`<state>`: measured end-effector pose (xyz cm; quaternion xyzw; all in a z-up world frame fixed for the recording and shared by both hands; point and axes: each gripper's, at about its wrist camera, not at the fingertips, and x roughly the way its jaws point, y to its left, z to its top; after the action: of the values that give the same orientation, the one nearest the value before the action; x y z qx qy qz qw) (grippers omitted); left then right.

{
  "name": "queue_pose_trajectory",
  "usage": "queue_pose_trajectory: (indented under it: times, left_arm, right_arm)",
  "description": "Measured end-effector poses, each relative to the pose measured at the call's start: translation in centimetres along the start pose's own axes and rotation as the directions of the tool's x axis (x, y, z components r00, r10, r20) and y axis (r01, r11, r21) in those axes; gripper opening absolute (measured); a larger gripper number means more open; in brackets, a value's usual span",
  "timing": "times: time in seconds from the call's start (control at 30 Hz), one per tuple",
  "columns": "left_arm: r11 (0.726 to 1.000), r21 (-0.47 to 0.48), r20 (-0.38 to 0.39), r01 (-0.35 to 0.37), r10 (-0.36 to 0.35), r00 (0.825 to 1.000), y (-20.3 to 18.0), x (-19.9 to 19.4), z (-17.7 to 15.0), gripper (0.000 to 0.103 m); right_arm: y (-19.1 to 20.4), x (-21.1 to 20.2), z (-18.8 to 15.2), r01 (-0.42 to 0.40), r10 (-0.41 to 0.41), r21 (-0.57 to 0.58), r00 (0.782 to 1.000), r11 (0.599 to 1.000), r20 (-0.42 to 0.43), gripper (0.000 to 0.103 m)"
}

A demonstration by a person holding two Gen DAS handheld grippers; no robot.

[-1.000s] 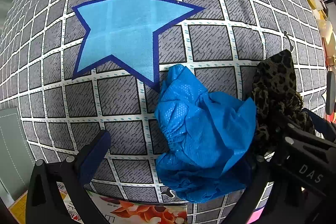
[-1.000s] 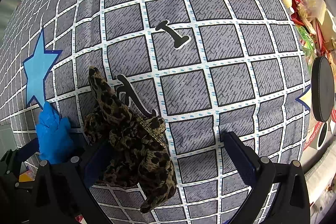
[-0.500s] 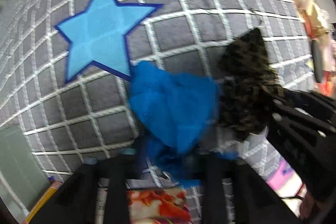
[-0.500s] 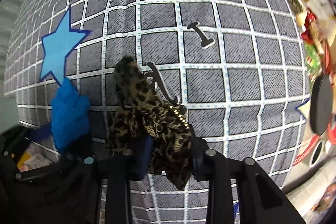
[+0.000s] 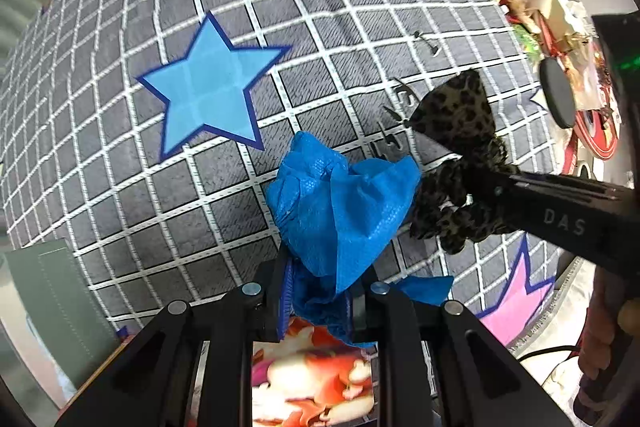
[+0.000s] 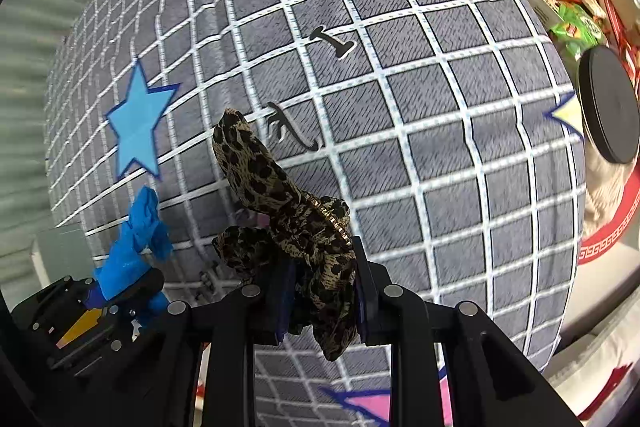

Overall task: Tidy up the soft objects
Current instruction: 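Carry the leopard-print cloth and blue cloth over the white box with both tools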

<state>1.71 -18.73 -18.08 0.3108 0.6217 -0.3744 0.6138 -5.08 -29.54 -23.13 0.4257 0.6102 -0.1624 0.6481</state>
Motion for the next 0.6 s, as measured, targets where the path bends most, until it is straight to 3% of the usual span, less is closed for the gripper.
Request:
queue_pose_trajectory:
  times: [0.23,0.6]
  left_arm:
    - [1.000,-0.008,0.084,-0.001,0.002,0.996,3.0,-4.6,-2.1,0.021]
    - [0.996,-0.079,0.208,-0.038,0.054,0.977,8.8,-10.2,-6.1,0.022]
  right_arm:
    - [1.7,-3.2,-2.8,-0.048,0.048,-0.009,0.998,0.999,0.041,0.026]
    - [9.0,-6.3,-5.8,-0.049,0.069,-0.147,0.989,0.988,0.133,0.026]
